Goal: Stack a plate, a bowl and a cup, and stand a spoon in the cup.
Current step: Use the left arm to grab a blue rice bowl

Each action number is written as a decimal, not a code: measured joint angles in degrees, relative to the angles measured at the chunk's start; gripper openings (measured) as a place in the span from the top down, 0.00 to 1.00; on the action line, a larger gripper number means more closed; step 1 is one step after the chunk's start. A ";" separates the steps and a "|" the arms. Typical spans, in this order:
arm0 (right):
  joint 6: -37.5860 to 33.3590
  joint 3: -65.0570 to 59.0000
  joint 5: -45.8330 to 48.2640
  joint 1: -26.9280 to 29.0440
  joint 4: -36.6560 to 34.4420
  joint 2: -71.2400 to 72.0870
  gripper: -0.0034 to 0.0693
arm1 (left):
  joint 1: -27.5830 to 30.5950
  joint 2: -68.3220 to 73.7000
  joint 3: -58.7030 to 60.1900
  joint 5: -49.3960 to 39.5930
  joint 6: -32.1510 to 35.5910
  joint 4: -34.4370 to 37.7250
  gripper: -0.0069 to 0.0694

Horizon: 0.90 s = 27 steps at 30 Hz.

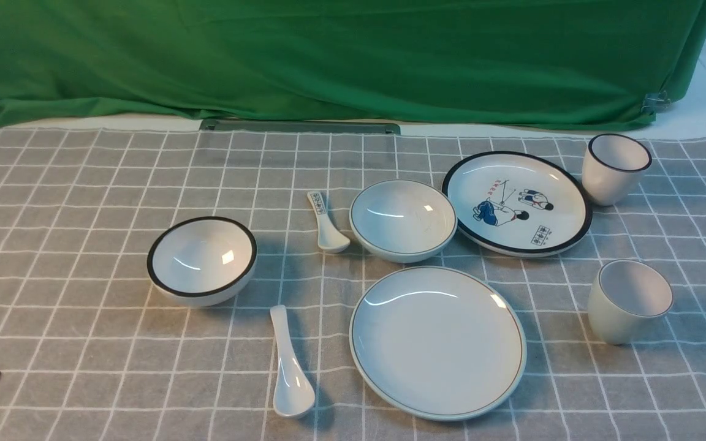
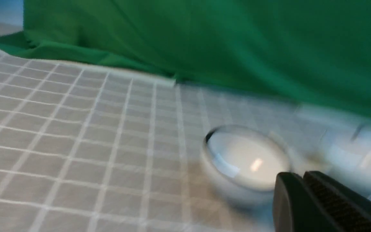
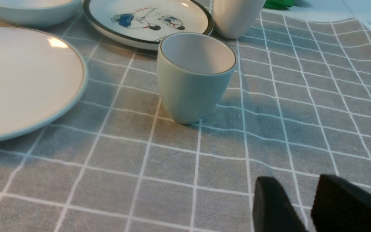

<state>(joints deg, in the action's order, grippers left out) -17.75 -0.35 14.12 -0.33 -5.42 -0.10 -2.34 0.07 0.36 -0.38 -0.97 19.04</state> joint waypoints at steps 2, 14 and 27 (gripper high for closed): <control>0.00 0.00 0.00 0.00 0.00 0.00 0.62 | 0.00 0.00 0.00 3.64 -1.78 4.23 0.89; -0.17 0.00 -3.54 0.00 0.76 0.00 0.62 | 0.00 0.00 -1.99 36.64 -14.58 5.52 0.89; 31.12 0.00 -26.89 -0.07 -0.34 0.00 0.62 | 0.00 43.42 -57.14 -38.20 -7.52 -9.41 0.89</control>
<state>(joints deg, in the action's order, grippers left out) 13.38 -0.35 -12.76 -0.40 -5.76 -0.10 -2.34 43.49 -56.78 -38.58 -8.50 9.64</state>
